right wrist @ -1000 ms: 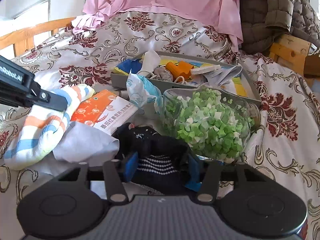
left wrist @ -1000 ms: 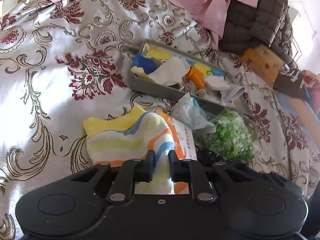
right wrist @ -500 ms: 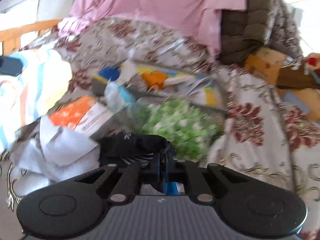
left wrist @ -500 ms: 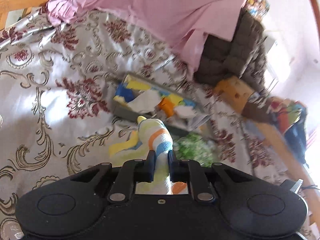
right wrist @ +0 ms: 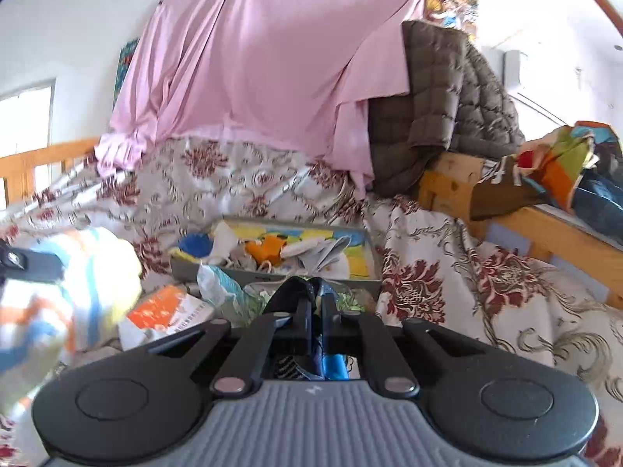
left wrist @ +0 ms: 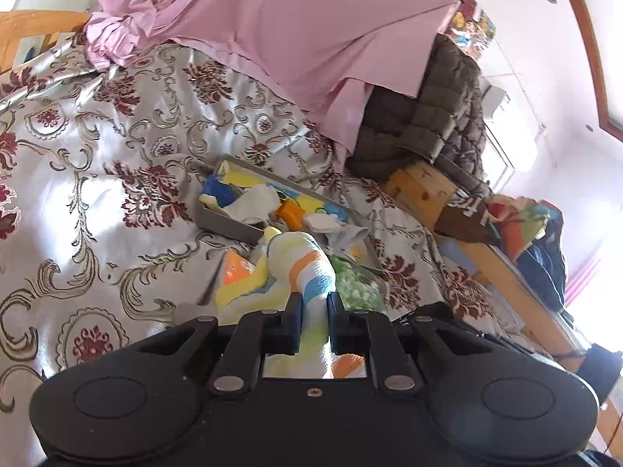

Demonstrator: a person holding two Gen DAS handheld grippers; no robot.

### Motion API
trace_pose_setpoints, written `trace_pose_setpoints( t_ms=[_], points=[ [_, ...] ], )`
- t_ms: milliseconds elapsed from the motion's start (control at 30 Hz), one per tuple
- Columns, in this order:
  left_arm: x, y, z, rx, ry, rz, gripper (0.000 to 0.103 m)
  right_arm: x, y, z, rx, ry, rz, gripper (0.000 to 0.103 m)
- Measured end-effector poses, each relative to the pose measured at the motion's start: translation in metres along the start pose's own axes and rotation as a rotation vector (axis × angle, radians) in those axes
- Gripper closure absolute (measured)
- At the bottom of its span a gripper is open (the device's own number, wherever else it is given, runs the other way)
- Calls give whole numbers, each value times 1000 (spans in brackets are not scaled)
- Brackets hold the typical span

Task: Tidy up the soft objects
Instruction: 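Carry the striped towel and black cloth to the cartoon tray and open both tools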

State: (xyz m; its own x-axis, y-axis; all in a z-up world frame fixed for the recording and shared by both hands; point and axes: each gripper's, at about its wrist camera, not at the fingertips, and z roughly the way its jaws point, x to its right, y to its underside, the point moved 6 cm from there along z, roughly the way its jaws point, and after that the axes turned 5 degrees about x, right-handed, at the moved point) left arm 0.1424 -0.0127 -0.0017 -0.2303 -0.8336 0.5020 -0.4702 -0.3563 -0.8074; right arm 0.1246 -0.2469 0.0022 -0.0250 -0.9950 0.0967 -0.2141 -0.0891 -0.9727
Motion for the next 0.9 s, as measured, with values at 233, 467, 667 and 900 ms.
trace_pose_setpoints(
  t_ms=[233,467,667,900],
  points=[
    [18,13,-2,-35,54,6,89,10,-4,-27,31,14,85,98],
    [20,7,0,-24,65,-6,89,12,-10,-24,56,-14,110,98],
    [14,-10,9,10,51,-35,89,14,-20,-13,88,-41,131,98],
    [10,-30,25,2,32,-43,89,15,-52,24,155,-105,105,98]
  ],
)
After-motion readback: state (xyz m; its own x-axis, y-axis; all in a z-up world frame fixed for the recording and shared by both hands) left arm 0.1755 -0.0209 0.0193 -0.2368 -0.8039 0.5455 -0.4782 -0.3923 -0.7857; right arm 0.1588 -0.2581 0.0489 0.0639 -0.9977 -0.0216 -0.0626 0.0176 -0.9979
